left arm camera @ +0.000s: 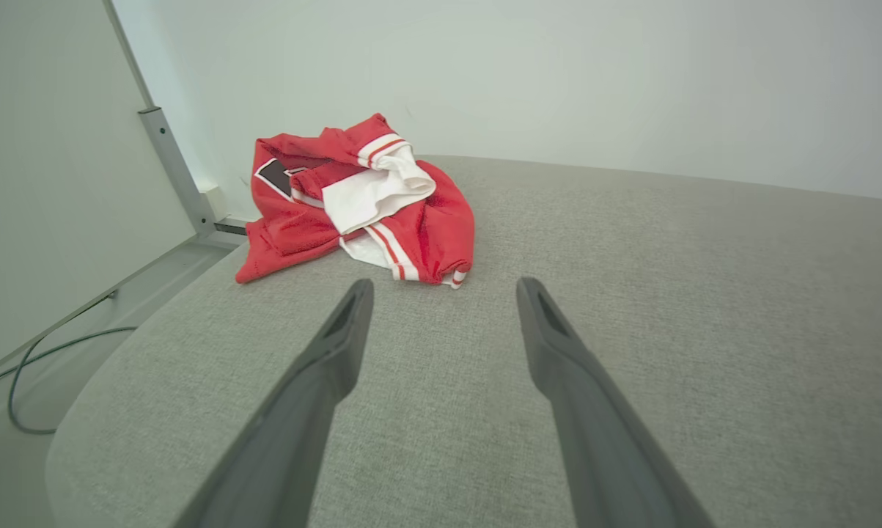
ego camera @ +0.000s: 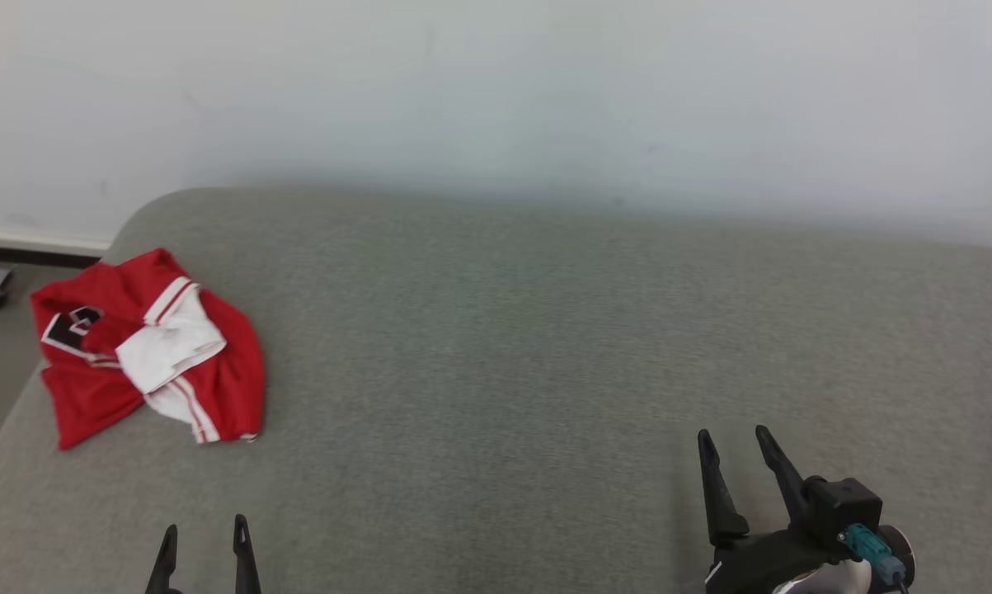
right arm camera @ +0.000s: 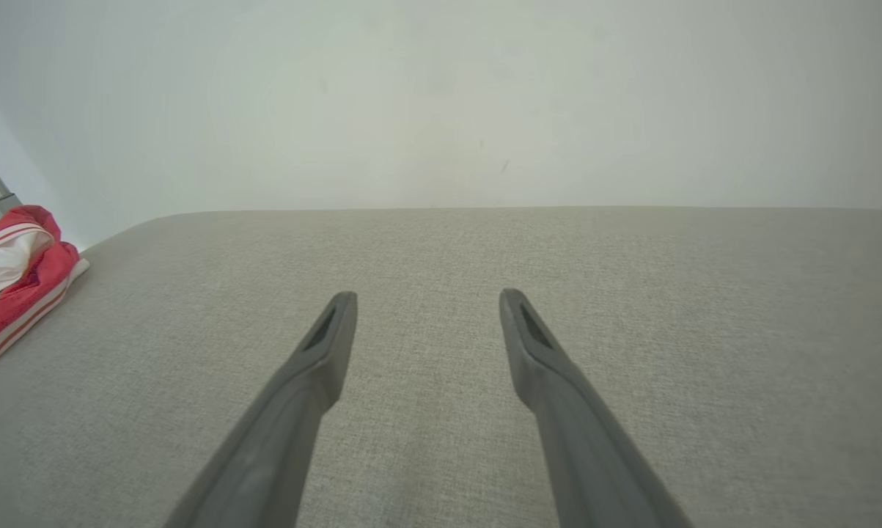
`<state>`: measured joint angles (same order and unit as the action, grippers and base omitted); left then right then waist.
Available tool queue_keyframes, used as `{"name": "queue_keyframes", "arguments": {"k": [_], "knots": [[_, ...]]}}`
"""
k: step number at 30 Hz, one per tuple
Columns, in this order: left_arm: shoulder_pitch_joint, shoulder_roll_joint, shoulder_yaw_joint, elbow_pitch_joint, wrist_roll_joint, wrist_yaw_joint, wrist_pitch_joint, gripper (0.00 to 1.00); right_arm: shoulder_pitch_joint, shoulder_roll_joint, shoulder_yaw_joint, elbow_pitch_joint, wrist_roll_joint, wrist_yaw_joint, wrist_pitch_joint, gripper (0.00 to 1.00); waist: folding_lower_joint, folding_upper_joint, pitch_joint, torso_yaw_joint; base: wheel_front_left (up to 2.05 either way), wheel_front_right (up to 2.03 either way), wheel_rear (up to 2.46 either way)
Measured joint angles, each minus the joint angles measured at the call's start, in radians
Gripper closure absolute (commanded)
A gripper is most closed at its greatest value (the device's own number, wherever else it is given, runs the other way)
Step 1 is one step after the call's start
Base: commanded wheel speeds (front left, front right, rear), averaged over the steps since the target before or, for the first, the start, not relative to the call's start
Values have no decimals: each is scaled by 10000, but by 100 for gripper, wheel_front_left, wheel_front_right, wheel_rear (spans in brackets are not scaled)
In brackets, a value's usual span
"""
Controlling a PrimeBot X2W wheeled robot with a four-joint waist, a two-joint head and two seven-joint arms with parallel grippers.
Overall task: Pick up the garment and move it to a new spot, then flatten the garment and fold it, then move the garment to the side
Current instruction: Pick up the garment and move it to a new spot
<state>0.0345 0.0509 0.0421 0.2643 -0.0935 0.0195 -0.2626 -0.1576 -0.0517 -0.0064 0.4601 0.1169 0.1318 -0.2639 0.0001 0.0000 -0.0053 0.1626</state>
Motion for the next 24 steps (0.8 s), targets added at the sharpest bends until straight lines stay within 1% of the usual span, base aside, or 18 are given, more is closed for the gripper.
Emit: {"name": "queue_keyframes", "arguments": {"k": [7, 8, 17, 21, 24], "knots": [[68, 2, 209, 8, 27, 69, 0, 0, 129, 2, 355, -54, 69, 0, 0, 0, 0, 0, 17, 1092, 0, 0, 0], [75, 0, 245, 10, 42, 54, -2, 0, 132, 2, 403, -82, 67, 0, 2, 0, 0, 0, 21, 1429, 0, 0, 0], [251, -2, 541, -46, 50, -2, 0, 0, 112, 2, 784, -127, 79, 0, 2, 0, 0, 0, 67, 2937, 0, 0, 0], [291, 6, 673, -180, -58, 73, 0, 0, -100, 10, 1009, -81, 77, 0, 2, 0, 0, 0, 162, 3409, 0, 0, 0], [386, 6, 669, -242, -146, 146, 0, 0, -172, 10, 1081, -61, 59, 0, 2, 0, 0, 0, 297, 3584, 0, 0, 0]]}}
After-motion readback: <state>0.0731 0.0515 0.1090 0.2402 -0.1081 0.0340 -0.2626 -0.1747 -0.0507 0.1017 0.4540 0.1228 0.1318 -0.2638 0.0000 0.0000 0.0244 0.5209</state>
